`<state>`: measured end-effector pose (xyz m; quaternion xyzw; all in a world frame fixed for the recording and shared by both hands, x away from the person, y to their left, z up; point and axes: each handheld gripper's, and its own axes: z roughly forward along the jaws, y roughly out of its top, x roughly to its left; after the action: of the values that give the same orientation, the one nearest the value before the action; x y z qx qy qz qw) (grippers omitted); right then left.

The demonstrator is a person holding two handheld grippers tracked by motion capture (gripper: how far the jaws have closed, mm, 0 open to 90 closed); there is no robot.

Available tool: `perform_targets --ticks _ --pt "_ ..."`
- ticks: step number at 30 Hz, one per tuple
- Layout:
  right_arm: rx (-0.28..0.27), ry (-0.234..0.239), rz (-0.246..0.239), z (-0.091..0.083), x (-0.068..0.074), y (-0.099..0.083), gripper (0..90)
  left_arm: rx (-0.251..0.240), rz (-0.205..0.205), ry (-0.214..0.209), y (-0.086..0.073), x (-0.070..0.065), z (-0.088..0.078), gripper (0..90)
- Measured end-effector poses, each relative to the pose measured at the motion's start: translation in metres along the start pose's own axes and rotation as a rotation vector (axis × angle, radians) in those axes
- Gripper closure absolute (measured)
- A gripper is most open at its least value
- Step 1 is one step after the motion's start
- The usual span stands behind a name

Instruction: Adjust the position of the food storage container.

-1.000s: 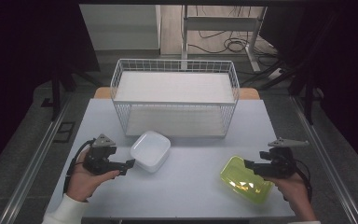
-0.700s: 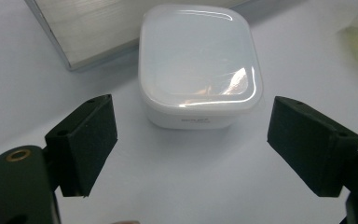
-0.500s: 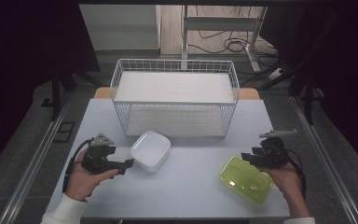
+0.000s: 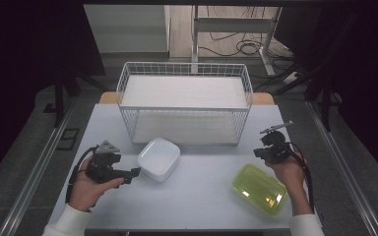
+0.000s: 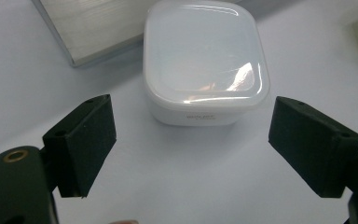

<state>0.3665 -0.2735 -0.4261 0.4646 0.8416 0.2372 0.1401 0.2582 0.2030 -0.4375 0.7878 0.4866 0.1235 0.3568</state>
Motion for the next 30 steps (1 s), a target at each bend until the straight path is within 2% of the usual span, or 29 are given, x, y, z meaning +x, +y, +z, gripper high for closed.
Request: perform_targets --ticks 7,14,18,21,30 --pt "0.06 -0.029 -0.013 0.013 -0.007 -0.001 89.2 0.014 0.001 0.002 -0.002 0.002 0.003 14.6" --pt "0.134 -0.015 -0.063 0.026 0.004 -0.005 89.3 0.012 0.006 -0.001 -0.001 -0.001 0.002 14.5" --pt "0.175 -0.031 -0.095 0.03 0.01 -0.007 89.3 0.025 0.016 -0.002 -0.002 -0.002 0.005 14.5" --pt "0.183 -0.036 -0.112 0.031 0.013 -0.008 89.3 0.027 0.02 -0.003 -0.003 -0.002 0.006 14.5" --pt "0.186 0.015 -0.151 0.036 0.031 -0.007 89.3 0.029 0.023 0.002 -0.003 -0.003 0.007 14.4"
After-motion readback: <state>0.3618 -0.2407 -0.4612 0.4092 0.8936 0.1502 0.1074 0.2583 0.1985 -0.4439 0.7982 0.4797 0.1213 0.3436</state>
